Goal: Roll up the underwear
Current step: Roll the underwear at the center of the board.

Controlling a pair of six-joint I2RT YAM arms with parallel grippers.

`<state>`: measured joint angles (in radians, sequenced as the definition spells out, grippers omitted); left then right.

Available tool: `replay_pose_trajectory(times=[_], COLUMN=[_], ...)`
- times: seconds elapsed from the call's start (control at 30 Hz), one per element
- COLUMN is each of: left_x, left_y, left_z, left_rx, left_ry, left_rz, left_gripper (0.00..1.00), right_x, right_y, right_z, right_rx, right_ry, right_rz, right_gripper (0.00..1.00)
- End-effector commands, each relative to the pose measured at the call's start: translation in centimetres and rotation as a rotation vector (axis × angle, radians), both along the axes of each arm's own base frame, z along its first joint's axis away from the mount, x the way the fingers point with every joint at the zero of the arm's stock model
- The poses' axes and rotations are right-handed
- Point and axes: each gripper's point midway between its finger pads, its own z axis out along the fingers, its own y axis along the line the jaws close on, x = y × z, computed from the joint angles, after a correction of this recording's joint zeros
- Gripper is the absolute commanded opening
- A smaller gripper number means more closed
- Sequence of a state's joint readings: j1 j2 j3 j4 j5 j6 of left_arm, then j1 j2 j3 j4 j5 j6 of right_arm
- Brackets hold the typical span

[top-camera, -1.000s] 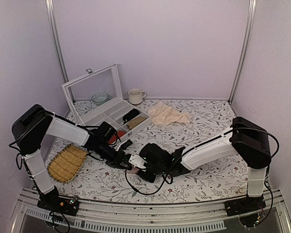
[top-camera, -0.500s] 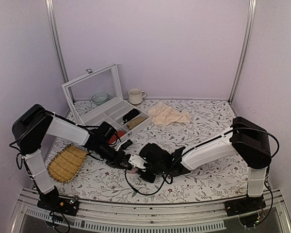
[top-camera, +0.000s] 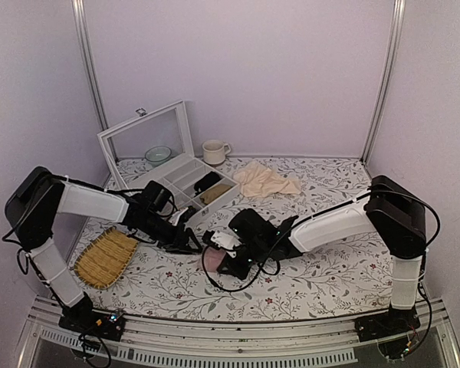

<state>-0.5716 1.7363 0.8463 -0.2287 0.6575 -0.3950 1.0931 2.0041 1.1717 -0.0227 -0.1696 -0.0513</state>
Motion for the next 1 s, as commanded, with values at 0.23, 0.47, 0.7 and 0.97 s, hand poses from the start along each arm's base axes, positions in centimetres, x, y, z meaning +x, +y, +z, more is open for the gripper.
replay_pose_trajectory(times=[0.23, 0.47, 0.7, 0.97], left_x=[3.2, 2.6, 0.6, -1.8], left_y=[2.4, 2.5, 1.9, -1.3], left_z=[3.8, 4.1, 2.6, 2.1], left_rx=[0.0, -0.033, -0.072, -0.108], left_ry=[-0.098, -0.105, -0.065, -0.069], left_rz=[0.167, 0.181, 0.145, 0.024], left_gripper=[0.5, 0.5, 0.53, 0.57], right_x=[-3.1, -2.0, -1.2, -1.3], right_y=[-1.9, -1.8, -2.5, -3.2], right_z=[-4.4, -4.2, -4.9, -6.8], right_rx=[-0.077, -0.016, 0.02, -0.068], right_ry=[0.442, 0.683, 0.956, 1.051], right_rz=[0.001, -0.02, -0.08, -0.151], right_gripper=[0.0, 0.0, 0.0, 0.0])
